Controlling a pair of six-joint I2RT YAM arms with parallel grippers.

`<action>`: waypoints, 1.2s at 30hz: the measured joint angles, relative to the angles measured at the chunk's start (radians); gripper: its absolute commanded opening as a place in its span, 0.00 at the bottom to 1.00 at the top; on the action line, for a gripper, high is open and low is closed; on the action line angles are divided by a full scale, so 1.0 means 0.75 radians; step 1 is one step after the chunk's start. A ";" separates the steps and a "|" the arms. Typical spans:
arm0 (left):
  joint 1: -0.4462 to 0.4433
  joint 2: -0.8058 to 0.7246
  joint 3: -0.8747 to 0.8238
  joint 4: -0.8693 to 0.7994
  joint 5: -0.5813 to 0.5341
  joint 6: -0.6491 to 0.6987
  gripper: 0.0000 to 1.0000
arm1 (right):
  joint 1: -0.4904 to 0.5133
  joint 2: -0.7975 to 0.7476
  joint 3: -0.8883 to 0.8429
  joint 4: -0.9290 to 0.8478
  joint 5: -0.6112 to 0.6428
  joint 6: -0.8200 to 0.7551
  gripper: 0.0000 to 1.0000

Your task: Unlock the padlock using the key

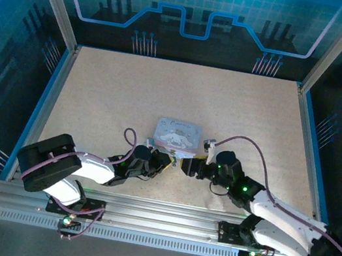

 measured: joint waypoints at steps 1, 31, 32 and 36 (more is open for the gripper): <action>0.000 -0.013 0.000 -0.012 0.000 -0.001 0.08 | 0.000 -0.034 0.006 -0.020 0.016 -0.065 0.80; 0.005 -0.223 0.000 -0.205 -0.006 -0.081 0.01 | 0.427 0.171 -0.011 0.073 0.485 -1.608 0.68; 0.008 -0.227 0.000 -0.209 -0.006 -0.085 0.01 | 0.433 0.204 -0.005 0.084 0.501 -1.619 0.66; 0.013 -0.243 0.000 -0.222 -0.006 -0.099 0.00 | 0.440 0.300 0.024 0.127 0.536 -1.637 0.58</action>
